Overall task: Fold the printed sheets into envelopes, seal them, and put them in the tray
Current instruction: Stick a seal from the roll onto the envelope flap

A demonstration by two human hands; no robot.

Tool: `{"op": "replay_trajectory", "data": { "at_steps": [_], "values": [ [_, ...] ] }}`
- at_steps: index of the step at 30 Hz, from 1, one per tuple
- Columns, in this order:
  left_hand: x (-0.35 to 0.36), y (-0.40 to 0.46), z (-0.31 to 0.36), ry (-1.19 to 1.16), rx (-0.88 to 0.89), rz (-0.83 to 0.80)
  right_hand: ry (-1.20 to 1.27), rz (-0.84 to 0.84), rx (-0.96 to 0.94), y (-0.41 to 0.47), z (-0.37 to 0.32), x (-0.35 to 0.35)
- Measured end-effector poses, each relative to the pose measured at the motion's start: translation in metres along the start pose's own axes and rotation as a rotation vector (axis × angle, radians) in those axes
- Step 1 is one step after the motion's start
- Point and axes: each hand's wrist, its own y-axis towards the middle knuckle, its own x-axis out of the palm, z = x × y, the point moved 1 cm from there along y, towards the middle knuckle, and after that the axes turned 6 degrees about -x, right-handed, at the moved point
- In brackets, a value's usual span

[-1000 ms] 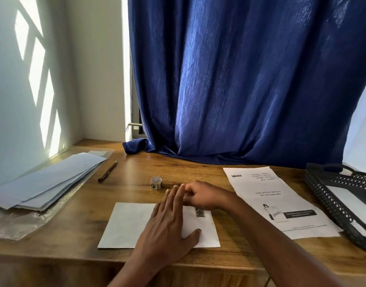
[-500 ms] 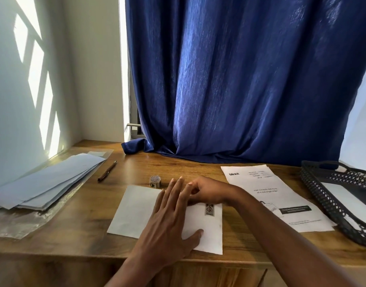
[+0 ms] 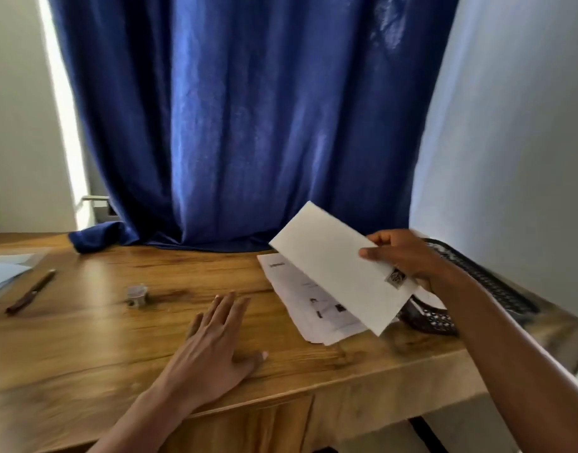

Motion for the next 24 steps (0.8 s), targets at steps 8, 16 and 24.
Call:
{"op": "replay_trajectory", "data": {
  "at_steps": [8,16,24],
  "values": [
    [0.025,0.029,0.033,0.114,-0.02,-0.159,-0.013,0.427,0.188,-0.002,0.074,-0.121],
    [0.028,0.023,0.033,0.146,0.014,-0.098,-0.082,0.359,0.447,0.006,0.129,-0.131],
    [0.027,0.023,0.032,0.138,0.014,-0.105,-0.272,0.255,0.593,0.016,0.147,-0.111]
  ]
}}
